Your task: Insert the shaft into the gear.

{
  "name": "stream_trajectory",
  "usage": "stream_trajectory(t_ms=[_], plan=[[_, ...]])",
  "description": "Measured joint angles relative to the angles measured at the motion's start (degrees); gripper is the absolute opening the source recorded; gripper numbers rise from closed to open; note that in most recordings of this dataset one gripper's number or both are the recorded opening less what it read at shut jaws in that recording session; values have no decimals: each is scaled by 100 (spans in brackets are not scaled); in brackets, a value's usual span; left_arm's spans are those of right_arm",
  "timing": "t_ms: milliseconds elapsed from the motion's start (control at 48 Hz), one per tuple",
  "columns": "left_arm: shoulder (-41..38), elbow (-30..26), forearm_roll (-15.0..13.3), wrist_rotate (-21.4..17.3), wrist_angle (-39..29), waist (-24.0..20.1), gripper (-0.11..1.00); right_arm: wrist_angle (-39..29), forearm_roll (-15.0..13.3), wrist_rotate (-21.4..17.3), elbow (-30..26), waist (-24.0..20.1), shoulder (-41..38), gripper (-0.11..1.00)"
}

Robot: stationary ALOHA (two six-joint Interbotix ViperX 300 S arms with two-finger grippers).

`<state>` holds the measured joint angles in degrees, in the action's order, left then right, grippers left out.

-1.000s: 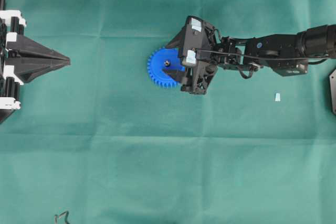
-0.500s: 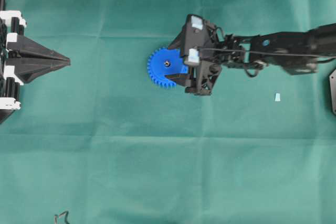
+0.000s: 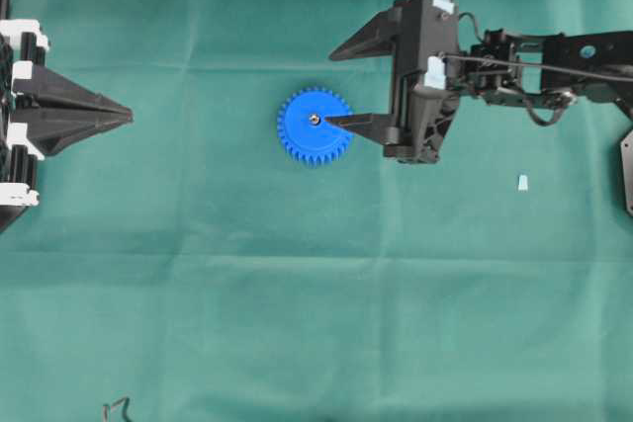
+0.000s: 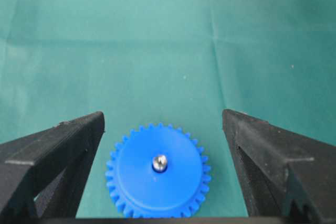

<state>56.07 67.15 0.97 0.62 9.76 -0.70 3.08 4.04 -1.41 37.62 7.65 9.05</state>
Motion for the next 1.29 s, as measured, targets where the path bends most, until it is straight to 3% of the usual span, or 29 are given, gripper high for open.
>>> stream_trajectory(t_ms=[167, 417, 646, 834, 1021, 1292], plan=[[0, 0, 0, 0, 0, 0, 0, -97, 9, 0, 360, 0, 633, 96], [0, 0, 0, 0, 0, 0, 0, -510, 0, 0, 1178, 0, 2531, 96], [44, 0, 0, 9, 0, 0, 0, -1617, 0, 0, 1740, 0, 4562, 96], [105, -9, 0, 0, 0, 0, 0, -2514, 0, -18, 1995, 0, 5687, 96], [123, -9, 0, 0, -44, 0, 0, -2979, 0, -18, 2109, -9, 6029, 96], [123, -9, 0, 9, -149, -9, 0, -3015, 0, -18, 2162, 0, 6003, 96]])
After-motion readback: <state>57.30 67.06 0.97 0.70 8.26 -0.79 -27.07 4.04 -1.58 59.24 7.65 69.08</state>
